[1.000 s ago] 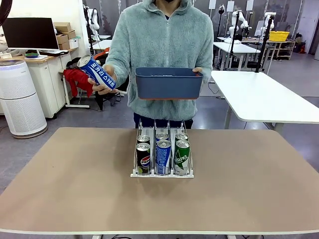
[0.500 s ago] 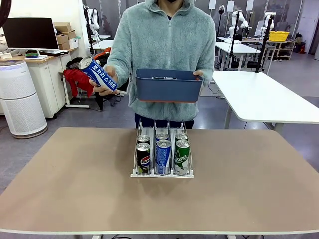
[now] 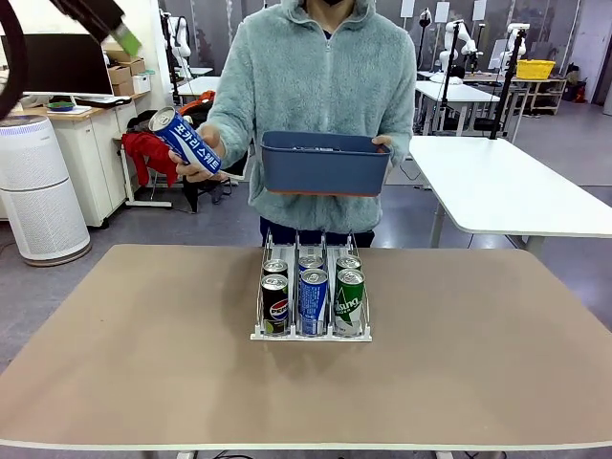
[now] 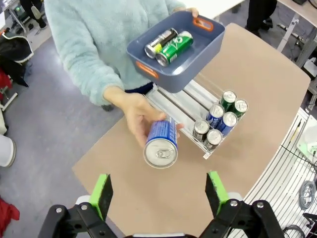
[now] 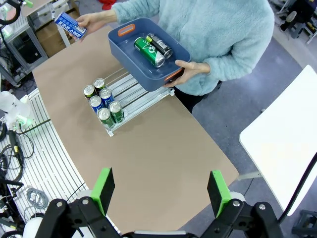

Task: Fill the beverage cans into the dispenser.
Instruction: Pick up the Ionic drink handed by the human.

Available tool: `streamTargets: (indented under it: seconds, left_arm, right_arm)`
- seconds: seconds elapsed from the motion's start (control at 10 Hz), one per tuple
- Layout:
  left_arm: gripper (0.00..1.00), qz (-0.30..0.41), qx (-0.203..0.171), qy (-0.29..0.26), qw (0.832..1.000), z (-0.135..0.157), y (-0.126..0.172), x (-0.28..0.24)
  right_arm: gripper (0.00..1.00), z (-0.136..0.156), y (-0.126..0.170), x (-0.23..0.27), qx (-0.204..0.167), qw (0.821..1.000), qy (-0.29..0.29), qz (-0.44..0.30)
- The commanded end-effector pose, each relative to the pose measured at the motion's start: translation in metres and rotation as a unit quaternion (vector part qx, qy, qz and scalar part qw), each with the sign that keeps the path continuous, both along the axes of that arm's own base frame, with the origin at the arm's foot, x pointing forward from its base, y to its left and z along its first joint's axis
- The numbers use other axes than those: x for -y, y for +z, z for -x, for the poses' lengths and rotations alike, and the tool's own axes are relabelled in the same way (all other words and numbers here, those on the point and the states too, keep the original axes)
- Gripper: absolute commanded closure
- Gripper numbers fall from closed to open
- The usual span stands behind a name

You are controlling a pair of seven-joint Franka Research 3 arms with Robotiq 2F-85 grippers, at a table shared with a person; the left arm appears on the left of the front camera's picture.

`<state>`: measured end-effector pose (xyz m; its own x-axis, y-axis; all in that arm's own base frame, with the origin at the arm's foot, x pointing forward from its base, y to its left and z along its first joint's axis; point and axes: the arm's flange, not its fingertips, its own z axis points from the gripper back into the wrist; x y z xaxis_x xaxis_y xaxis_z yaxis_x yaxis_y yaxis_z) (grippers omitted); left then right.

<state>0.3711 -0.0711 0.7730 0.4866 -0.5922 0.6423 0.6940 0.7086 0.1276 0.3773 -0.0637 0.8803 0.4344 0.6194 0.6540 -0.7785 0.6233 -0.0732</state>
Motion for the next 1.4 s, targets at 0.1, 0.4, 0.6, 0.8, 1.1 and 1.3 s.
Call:
streamTargets:
  seconds: [0.1, 0.4, 0.6, 0.8, 1.1, 1.3]
  left_arm:
    - [0.00, 0.010, -0.015, 0.000, 1.000, -0.010, -0.047, 0.007]
    - [0.00, 0.003, 0.006, -0.010, 1.000, -0.025, -0.076, 0.006]
    - [0.00, 0.023, -0.005, -0.033, 0.999, -0.032, -0.085, 0.018]
    - [0.00, 0.002, -0.006, -0.009, 1.000, -0.029, -0.078, 0.015]
    - [0.00, 0.003, -0.007, -0.015, 1.000, -0.030, -0.079, 0.021]
    - [0.00, -0.016, 0.014, -0.018, 1.000, -0.039, -0.085, 0.025]
  right_arm:
    - [0.00, 0.001, 0.000, -0.001, 0.000, 1.000, 0.001, 0.001]
    - [0.00, 0.001, 0.000, -0.001, 0.000, 1.000, 0.001, 0.001]
    - [0.00, 0.001, 0.000, -0.001, 0.000, 1.000, 0.001, 0.001]
    - [0.00, 0.001, 0.000, -0.001, 0.000, 1.000, 0.001, 0.001]
    - [0.00, 0.001, 0.000, -0.001, 0.000, 1.000, 0.001, 0.001]
    - [0.00, 0.001, 0.000, -0.001, 0.000, 1.000, 0.001, 0.001]
